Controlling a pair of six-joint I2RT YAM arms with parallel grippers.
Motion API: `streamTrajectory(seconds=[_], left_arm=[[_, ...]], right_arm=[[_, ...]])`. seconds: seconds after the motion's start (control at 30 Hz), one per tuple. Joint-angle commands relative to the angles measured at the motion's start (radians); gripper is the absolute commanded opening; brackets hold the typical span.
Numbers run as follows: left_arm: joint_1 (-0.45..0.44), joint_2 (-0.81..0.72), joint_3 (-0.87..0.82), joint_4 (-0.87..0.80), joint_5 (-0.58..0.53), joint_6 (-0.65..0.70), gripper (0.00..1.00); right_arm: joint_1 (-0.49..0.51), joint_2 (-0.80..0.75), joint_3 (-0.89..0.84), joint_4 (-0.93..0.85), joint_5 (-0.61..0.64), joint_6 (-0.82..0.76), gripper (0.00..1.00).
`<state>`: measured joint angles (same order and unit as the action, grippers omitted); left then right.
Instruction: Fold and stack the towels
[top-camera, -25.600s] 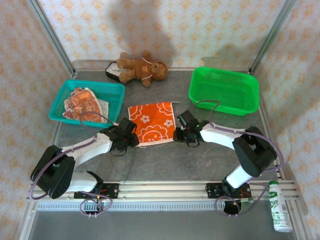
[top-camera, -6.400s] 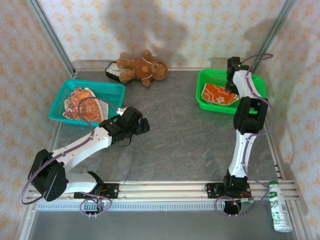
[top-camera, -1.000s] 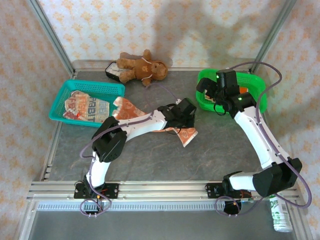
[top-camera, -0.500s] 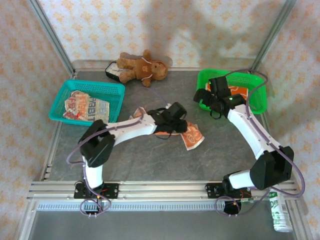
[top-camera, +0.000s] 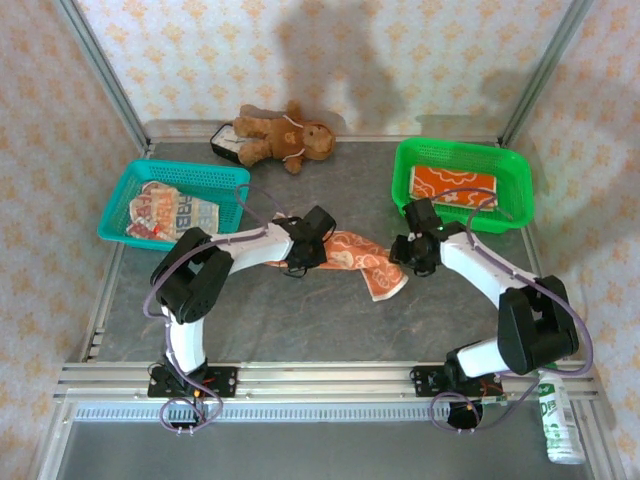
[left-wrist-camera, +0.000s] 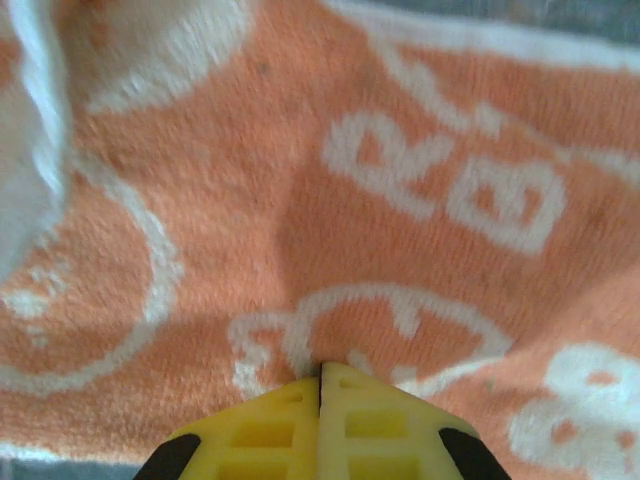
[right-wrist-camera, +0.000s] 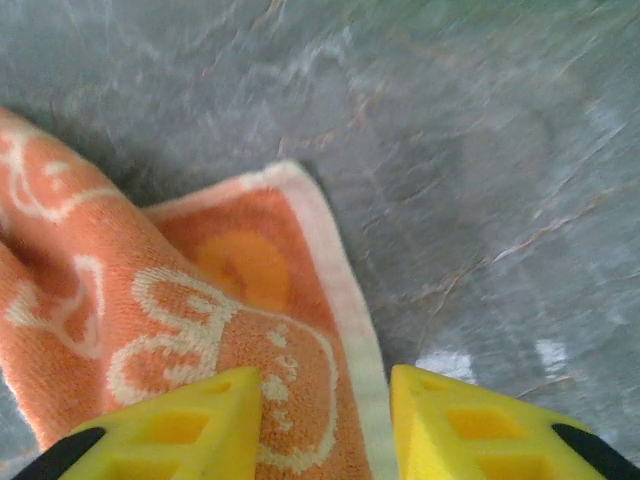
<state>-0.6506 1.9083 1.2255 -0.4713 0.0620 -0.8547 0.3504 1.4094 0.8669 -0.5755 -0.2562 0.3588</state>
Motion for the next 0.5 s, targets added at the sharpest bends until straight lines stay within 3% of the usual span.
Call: streamTrajectory(seconds=[0.0,0.33,0.47], left_arm=[[0.075,0.056,0.036,-0.080,-0.073,0.049,0.05],[0.204,0.221,0.400,-0.240,-0.159,0.250,0.06],[0.217,0.210,0.496,-0.300,-0.191,0.301,0.09]], right_arm=[[0.063,-0.003,-0.016,0.063,0.006,0.015,0.37],[0.253,0.080,0.012,0.117,0.063,0.101,0.36],[0.273,0.093,0.051,0.095,0.084,0.104,0.36]])
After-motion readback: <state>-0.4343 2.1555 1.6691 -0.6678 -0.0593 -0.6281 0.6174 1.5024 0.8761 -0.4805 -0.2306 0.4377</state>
